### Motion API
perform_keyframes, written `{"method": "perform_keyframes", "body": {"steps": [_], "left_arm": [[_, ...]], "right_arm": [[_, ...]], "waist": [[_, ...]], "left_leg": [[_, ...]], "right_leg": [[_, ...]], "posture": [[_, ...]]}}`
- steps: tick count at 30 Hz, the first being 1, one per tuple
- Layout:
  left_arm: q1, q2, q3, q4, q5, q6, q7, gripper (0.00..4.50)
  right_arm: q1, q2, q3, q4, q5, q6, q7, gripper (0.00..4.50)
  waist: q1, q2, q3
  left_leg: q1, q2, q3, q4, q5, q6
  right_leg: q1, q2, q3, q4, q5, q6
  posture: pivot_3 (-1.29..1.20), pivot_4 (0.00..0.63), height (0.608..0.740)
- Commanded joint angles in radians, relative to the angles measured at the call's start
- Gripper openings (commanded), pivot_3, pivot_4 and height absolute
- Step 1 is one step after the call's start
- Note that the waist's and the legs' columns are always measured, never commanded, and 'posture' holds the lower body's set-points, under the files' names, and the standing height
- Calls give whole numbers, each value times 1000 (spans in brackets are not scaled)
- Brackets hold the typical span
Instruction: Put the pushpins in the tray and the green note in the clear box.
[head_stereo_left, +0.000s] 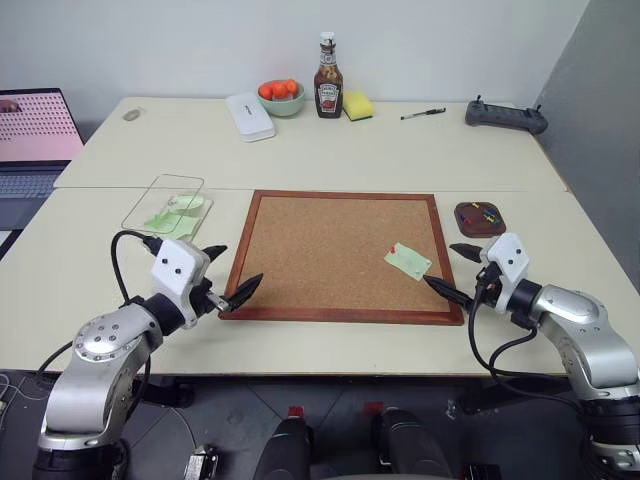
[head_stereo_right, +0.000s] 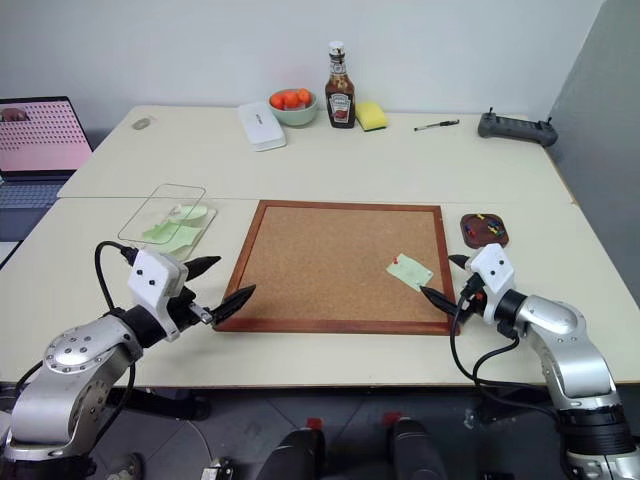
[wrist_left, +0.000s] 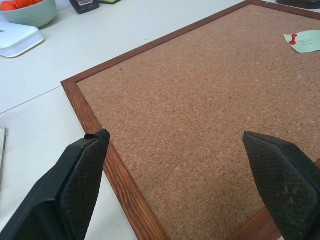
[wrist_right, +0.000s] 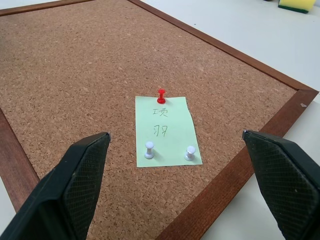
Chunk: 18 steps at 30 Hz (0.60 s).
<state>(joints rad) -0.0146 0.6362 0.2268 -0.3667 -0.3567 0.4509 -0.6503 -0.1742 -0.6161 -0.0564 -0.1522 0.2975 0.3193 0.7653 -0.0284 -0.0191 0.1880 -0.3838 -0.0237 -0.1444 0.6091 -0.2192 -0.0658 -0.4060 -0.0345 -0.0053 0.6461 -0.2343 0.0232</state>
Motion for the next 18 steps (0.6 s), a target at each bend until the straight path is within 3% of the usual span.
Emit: {"method": "perform_keyframes", "body": {"steps": [1, 18], "left_arm": [[-12, 7, 4, -2, -17, -11, -18, 4491], [-111, 41, -48, 8, -22, 85, -41, 4491]], "right_arm": [[3, -3, -21, -24, 9, -17, 3, 4500], [25, -2, -25, -50, 12, -22, 0, 4500]], "waist": [[0, 0, 0], [0, 0, 0]], "left_leg": [[0, 0, 0, 0, 0, 0], [0, 0, 0, 0, 0, 0]], "right_leg": [[0, 0, 0, 0, 0, 0], [0, 0, 0, 0, 2, 4]], "posture": [[0, 150, 740], [0, 150, 740]]}}
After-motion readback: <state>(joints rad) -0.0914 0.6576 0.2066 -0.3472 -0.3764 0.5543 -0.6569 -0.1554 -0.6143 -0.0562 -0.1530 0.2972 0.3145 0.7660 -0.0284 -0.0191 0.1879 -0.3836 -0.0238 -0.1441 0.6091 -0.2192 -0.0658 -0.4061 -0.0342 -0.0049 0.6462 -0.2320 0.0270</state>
